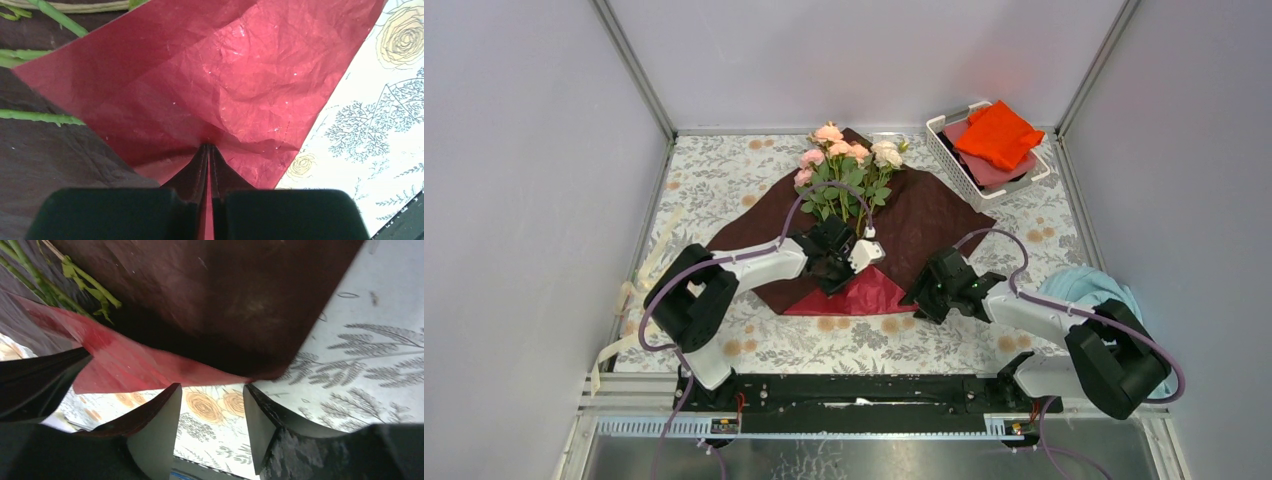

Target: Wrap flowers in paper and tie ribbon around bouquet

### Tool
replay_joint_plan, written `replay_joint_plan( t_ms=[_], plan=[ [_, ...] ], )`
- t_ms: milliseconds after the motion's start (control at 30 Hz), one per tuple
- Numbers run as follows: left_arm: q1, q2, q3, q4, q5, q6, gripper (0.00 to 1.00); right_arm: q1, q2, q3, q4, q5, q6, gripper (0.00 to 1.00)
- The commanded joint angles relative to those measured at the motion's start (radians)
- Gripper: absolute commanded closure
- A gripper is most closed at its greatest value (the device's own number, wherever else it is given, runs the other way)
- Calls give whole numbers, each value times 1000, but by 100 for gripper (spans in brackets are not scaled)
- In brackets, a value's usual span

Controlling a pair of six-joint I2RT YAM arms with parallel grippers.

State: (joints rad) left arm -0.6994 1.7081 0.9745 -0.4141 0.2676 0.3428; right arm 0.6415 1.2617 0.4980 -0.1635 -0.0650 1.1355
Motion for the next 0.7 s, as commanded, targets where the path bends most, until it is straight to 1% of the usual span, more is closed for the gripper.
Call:
replay_joint_plan(
  t_ms=[0, 67, 200, 333, 433, 533, 633, 667],
  plan=[
    [-3, -14, 79, -58, 12, 7, 89, 7, 78, -3, 6, 43, 29, 46],
    [-10, -4, 122, -72, 26, 5, 84, 7, 79, -4, 11, 59, 31, 54],
    [-33, 51, 204, -107, 71, -8, 80, 7, 53, -3, 8, 117, 30, 71],
    [-50, 101, 261, -123, 99, -25, 78, 6, 35, 27, -37, 152, -4, 77],
    [-53, 147, 277, -99, 116, -34, 76, 7, 31, 38, -49, 160, -23, 78],
    [-54, 210, 293, -79, 72, -36, 76, 6, 39, 46, -59, 156, -36, 77],
    [-53, 254, 304, -66, 21, -35, 76, 6, 37, 55, -83, 166, -45, 70],
    [-52, 260, 303, -60, 9, -35, 76, 7, 31, 57, -94, 175, -46, 66]
  ],
)
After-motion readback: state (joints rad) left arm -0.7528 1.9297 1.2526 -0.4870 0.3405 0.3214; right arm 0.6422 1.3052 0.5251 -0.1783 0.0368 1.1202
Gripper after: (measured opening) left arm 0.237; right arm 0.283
